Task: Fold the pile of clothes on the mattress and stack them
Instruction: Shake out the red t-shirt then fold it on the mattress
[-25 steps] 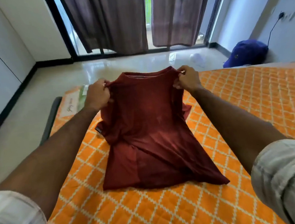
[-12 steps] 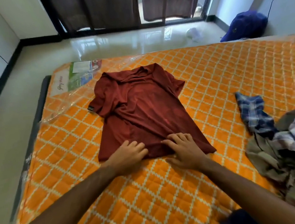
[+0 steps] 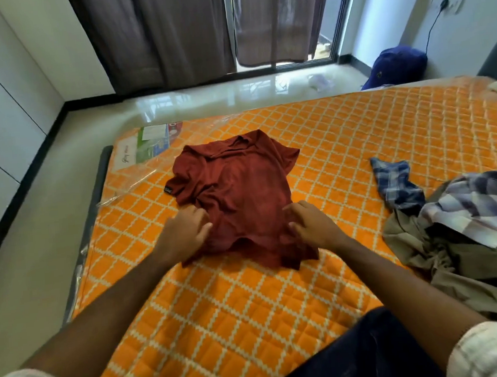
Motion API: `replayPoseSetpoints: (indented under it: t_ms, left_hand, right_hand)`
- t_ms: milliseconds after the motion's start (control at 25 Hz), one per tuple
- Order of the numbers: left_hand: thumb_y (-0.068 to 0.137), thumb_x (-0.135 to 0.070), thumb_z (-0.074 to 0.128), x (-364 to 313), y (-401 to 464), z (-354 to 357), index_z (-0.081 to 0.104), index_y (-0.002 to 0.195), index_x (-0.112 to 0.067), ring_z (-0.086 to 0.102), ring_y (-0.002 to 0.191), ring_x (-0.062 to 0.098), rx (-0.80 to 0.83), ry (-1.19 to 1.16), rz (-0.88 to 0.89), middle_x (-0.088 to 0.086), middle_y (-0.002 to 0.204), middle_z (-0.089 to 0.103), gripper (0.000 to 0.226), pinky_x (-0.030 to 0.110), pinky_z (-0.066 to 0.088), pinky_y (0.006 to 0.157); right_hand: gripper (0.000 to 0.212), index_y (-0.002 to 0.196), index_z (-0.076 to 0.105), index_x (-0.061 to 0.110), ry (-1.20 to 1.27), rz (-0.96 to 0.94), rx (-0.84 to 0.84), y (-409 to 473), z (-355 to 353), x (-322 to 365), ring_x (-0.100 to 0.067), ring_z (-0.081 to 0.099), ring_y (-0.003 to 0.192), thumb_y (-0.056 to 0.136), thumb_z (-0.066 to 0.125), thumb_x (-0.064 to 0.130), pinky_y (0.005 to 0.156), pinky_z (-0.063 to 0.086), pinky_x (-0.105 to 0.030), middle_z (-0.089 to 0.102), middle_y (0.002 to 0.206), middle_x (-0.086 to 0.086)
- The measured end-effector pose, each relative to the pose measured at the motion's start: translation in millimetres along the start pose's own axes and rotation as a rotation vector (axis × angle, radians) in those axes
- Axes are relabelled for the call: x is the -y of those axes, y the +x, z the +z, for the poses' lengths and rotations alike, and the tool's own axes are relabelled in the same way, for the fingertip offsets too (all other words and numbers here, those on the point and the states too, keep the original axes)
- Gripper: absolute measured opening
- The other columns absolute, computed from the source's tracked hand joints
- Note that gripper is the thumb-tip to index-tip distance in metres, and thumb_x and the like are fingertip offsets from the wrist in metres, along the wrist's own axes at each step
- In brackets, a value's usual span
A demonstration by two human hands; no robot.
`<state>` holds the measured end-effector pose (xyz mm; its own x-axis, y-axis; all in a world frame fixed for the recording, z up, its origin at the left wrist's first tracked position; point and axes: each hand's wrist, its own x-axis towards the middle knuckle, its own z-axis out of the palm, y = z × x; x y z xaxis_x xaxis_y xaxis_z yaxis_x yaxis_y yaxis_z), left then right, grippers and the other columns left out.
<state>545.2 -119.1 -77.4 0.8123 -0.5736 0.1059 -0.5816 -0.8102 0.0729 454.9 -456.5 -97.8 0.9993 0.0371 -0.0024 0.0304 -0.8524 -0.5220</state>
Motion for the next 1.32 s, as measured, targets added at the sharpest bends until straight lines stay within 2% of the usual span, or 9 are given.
replayPoseSetpoints:
  t_ms: [160, 320, 560, 720, 840, 920, 1040, 1200, 1320]
  left_hand:
    - [0.087, -0.059, 0.042, -56, -24, 32, 0.057, 0.122, -0.021, 0.060, 0.098, 0.026, 0.099, 0.168, 0.374, 0.003, 0.113, 0.059, 0.055, 0.039, 0.048, 0.074]
    - [0.095, -0.051, 0.054, -68, -15, 54, 0.046, 0.139, -0.023, 0.055, 0.116, 0.025, 0.235, 0.127, 0.231, 0.001, 0.131, 0.053, 0.052, 0.042, 0.043, 0.089]
    - [0.094, -0.041, 0.059, -81, 3, 72, 0.058, 0.122, -0.022, 0.057, 0.107, 0.025, 0.108, 0.135, 0.214, 0.001, 0.116, 0.058, 0.033, 0.043, 0.043, 0.084]
    - [0.100, -0.030, 0.052, -84, 20, 71, 0.059, 0.097, -0.022, 0.065, 0.093, 0.020, 0.042, -0.368, 0.034, -0.003, 0.097, 0.068, 0.011, 0.041, 0.047, 0.079]
    - [0.103, -0.022, 0.049, -80, 22, 55, 0.055, 0.097, -0.018, 0.059, 0.084, 0.014, 0.013, -0.555, 0.132, -0.002, 0.092, 0.061, 0.010, 0.036, 0.048, 0.074]
    - [0.101, -0.018, 0.053, -69, 19, 37, 0.055, 0.104, -0.016, 0.057, 0.088, 0.012, 0.000, -0.502, 0.218, -0.001, 0.099, 0.058, 0.004, 0.031, 0.048, 0.076]
    - [0.092, -0.006, 0.060, -43, 15, 6, 0.056, 0.110, -0.017, 0.060, 0.091, 0.018, -0.001, -0.350, 0.248, 0.001, 0.107, 0.058, 0.021, 0.036, 0.050, 0.074]
    - [0.081, 0.008, 0.058, 4, -2, -26, 0.054, 0.110, -0.013, 0.063, 0.081, 0.030, 0.043, -0.031, 0.262, 0.006, 0.098, 0.057, 0.036, 0.038, 0.047, 0.056]
    - [0.074, 0.008, 0.066, 28, -24, -45, 0.056, 0.105, -0.011, 0.064, 0.079, 0.034, -0.017, 0.109, 0.130, 0.008, 0.092, 0.058, 0.039, 0.035, 0.043, 0.047]
  right_hand:
    - [0.045, 0.120, 0.056, 0.021, -0.174, -0.027, 0.061, -35, 33, -4, -0.029, 0.055, 0.110, 0.082, 0.074, 0.037, 0.089, 0.048, -0.045, 0.053, 0.115, -0.002]
    - [0.053, 0.125, 0.055, 0.027, -0.308, -0.038, 0.081, -46, 59, 13, -0.023, 0.048, 0.112, 0.083, 0.070, 0.055, 0.092, 0.044, -0.044, 0.051, 0.120, 0.002]
    - [0.043, 0.107, 0.068, 0.026, -0.428, -0.023, -0.122, -29, 96, 29, -0.023, 0.056, 0.100, 0.083, 0.062, 0.060, 0.085, 0.044, -0.045, 0.062, 0.103, 0.002]
    - [0.032, 0.103, 0.067, 0.024, -0.427, 0.016, -0.155, -19, 98, 36, -0.023, 0.058, 0.096, 0.086, 0.057, 0.049, 0.086, 0.043, -0.046, 0.064, 0.096, 0.002]
    - [0.023, 0.094, 0.065, 0.023, -0.342, 0.065, -0.125, -10, 85, 38, -0.024, 0.060, 0.092, 0.085, 0.054, 0.040, 0.086, 0.041, -0.045, 0.066, 0.091, 0.002]
    - [0.010, 0.089, 0.062, 0.022, -0.238, 0.157, -0.125, -4, 67, 34, -0.026, 0.061, 0.092, 0.082, 0.057, 0.027, 0.084, 0.041, -0.044, 0.064, 0.090, 0.002]
    - [0.019, 0.094, 0.060, 0.019, -0.267, 0.249, -0.084, -10, 29, 10, -0.031, 0.061, 0.098, 0.078, 0.058, 0.009, 0.083, 0.043, -0.043, 0.060, 0.097, -0.003]
    - [0.024, 0.106, 0.060, 0.017, -0.429, 0.374, -0.052, -30, -20, -22, -0.033, 0.055, 0.108, 0.083, 0.062, 0.012, 0.080, 0.048, -0.042, 0.055, 0.112, -0.007]
    - [0.012, 0.095, 0.060, 0.014, -0.183, 0.554, -0.157, -40, -44, -29, -0.035, 0.060, 0.095, 0.086, 0.057, 0.008, 0.068, 0.045, -0.038, 0.058, 0.102, -0.009]
